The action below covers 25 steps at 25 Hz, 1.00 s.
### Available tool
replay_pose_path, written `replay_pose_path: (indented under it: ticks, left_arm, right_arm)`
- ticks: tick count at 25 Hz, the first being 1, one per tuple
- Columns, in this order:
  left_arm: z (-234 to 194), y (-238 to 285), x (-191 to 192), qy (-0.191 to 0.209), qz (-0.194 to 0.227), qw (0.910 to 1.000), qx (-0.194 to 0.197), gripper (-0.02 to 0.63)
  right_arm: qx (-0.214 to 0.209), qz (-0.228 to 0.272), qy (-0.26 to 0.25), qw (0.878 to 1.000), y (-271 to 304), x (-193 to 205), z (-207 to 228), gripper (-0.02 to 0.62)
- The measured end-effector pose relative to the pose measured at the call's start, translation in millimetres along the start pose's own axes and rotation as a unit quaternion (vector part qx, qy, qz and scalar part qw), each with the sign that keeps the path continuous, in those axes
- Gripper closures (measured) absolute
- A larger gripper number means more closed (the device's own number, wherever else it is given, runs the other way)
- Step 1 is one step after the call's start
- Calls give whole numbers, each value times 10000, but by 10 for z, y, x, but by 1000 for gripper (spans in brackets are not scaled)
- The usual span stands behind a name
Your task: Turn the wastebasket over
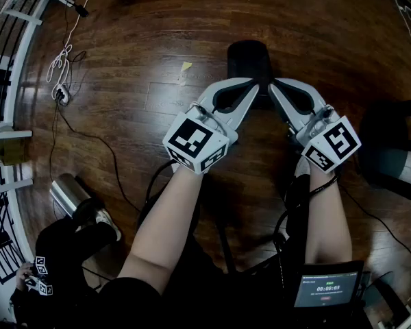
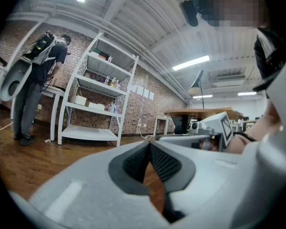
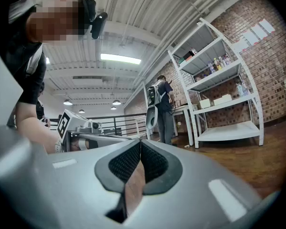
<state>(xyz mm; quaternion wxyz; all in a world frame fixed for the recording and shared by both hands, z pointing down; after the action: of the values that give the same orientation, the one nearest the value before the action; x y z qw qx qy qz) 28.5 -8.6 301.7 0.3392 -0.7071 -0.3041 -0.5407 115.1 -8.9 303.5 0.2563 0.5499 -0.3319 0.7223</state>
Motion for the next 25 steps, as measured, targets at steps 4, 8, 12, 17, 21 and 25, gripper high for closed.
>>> replay_pose_path:
  ticks: [4, 8, 12, 17, 21, 25]
  left_arm:
    - [-105, 85, -70, -42, 37, 10000, 35, 603]
    - [-178, 129, -107, -108, 123, 9999, 52, 603]
    - [-220, 129, -153, -96, 148, 9998, 39, 603]
    - [-319, 181, -135, 20, 94, 10000, 6, 603]
    - [-428, 235, -137, 100, 72, 9999, -30, 603]
    - [-562, 364, -127, 110, 104, 9999, -74, 603]
  right_arm:
    - [137, 105, -40, 9998, 76, -46, 97, 584]
    - [127, 118, -140, 9998, 124, -21, 128, 584]
    - [168, 102, -188, 9996, 139, -48, 166, 584]
    - [178, 159, -137, 9996, 218, -50, 300, 584]
    - [78, 147, -120, 9998, 347, -38, 402, 584]
    - [-17, 126, -84, 9999, 468, -16, 555, 584]
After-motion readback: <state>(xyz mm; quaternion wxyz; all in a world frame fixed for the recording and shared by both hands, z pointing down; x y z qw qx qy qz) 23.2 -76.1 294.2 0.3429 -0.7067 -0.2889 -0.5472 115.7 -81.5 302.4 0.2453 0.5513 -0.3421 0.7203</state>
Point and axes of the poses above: the fingertips, and each gripper's own axes: y forward along the fingers, z to its right, x out of its underside, the point moved 4 cm from there along -y, backward along the fingers, and after that the axes turned 12 degrees about z, right-handed, at the moved point
